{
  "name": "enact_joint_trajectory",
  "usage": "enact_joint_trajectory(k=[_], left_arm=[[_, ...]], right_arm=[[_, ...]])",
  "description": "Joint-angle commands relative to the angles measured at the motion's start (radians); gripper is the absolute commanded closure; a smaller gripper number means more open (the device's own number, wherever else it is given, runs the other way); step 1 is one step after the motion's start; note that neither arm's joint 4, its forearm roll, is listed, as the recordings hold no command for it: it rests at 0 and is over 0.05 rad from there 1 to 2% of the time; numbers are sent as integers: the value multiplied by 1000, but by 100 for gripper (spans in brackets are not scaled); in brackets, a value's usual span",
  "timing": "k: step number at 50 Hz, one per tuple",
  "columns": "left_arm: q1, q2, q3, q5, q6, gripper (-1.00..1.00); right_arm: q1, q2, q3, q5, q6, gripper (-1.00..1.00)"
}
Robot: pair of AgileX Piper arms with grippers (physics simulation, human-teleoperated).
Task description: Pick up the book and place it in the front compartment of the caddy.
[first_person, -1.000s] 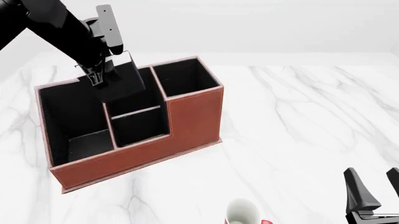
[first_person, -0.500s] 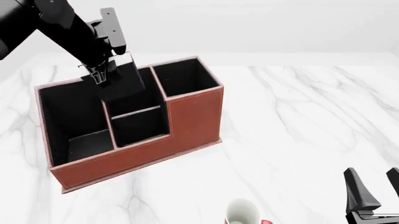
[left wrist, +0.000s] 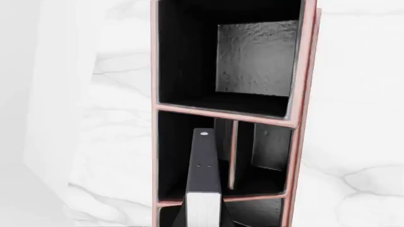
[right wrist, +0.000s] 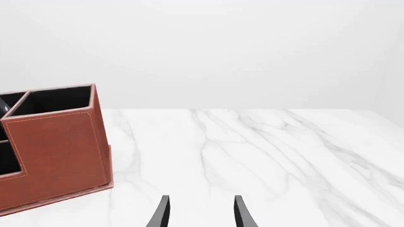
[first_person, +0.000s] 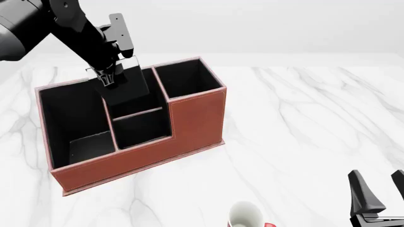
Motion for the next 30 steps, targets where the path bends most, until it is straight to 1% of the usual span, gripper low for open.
enact_joint_trajectory(k=[1, 5, 7, 10, 11, 19, 21, 22, 25, 26, 30], left_arm=[[-1, 17, -6, 0, 17, 100], [2, 22, -1, 0, 18, 100], [-9, 31, -9, 0, 6, 100], [4, 32, -7, 0, 17, 100], [-5, 39, -12, 0, 4, 100], [-14, 59, -21, 0, -7, 100], [-7, 64, -23, 0, 1, 100], [-16, 71, -24, 0, -11, 100], [-9, 76, -23, 0, -8, 100], [1, 72, -19, 0, 5, 100], [-7, 92, -30, 0, -8, 100]], right_arm=[[0, -1, 1, 0, 0, -100], [0, -1, 1, 0, 1, -100], [0, 0, 1, 0, 0, -100], [0, -1, 1, 0, 0, -100], [0, -1, 1, 0, 0, -100], [0, 0, 1, 0, 0, -100], [0, -1, 1, 0, 1, -100], [0, -1, 1, 0, 0, -100], [0, -1, 1, 0, 0, -100], [0, -1, 1, 0, 1, -100], [0, -1, 1, 0, 1, -100]])
